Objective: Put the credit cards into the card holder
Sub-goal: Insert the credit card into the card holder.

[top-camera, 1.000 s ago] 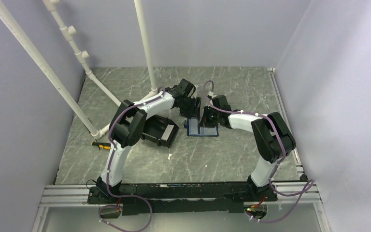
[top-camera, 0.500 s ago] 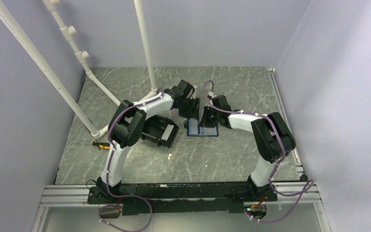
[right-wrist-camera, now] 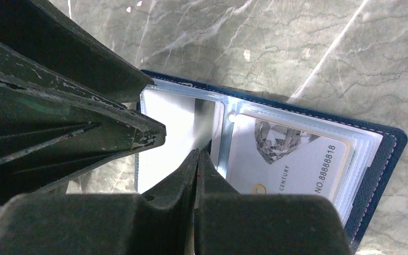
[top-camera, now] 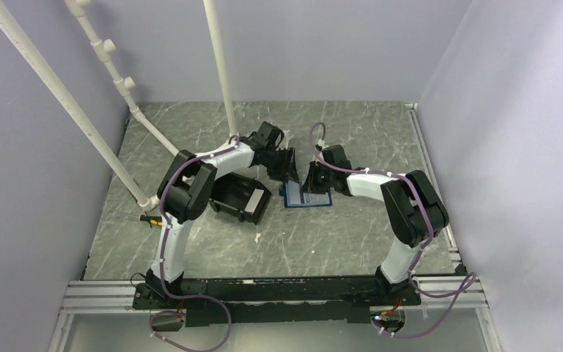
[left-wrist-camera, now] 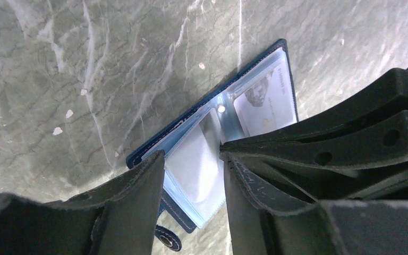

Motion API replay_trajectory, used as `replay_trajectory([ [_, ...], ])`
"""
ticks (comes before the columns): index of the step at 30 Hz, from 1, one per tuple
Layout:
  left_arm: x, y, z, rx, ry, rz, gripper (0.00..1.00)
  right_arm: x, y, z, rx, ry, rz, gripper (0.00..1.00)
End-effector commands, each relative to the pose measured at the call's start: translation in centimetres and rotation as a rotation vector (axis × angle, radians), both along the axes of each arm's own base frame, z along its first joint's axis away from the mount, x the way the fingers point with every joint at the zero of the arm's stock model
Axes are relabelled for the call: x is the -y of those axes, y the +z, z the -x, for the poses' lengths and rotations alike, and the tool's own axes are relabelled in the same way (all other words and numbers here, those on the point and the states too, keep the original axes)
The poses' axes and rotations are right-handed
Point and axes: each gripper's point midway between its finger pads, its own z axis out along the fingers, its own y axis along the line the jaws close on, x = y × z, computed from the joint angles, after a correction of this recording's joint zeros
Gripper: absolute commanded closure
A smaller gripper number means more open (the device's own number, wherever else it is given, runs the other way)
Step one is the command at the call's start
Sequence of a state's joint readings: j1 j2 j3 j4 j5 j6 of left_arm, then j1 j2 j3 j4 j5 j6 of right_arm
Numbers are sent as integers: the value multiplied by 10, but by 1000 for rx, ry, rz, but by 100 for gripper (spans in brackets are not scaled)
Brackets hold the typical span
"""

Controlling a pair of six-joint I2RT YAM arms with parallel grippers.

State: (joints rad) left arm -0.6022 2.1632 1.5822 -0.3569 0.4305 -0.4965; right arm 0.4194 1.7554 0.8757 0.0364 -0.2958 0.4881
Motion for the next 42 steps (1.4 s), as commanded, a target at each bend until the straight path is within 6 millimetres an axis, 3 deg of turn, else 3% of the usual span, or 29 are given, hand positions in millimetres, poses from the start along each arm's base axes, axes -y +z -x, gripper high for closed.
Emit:
replay_trajectory([
  [1,18,49,11,-46,-34,204,51,5,-15,10,-47,-22,15,100],
  [8,16,40,7,-99,-14,225,67,4,-4,8,-49,-39,-46,96],
  [11,16,40,5,-99,-12,218,77,4,8,5,-50,-49,-98,91],
  [15,17,40,4,-111,-15,219,81,7,27,0,-35,-60,-116,83],
  [20,23,45,3,-119,-19,257,75,18,49,-1,-9,-76,-89,76],
  [23,27,50,4,-127,-25,285,67,35,63,-2,22,-106,-51,74],
  [29,48,62,8,-118,-55,339,55,99,80,-1,93,-223,33,74],
  [32,75,67,16,-126,-97,382,52,134,85,4,105,-301,83,72],
  [34,95,65,23,-130,-120,397,49,146,93,8,118,-338,86,70],
  [35,104,65,27,-125,-134,398,48,148,98,11,132,-340,81,69],
  [38,111,86,31,-81,-155,429,44,149,117,19,227,-321,68,45],
  [40,99,97,34,-37,-163,401,40,144,125,22,267,-278,53,37],
  [42,78,104,37,4,-165,334,39,129,122,26,234,-186,23,37],
])
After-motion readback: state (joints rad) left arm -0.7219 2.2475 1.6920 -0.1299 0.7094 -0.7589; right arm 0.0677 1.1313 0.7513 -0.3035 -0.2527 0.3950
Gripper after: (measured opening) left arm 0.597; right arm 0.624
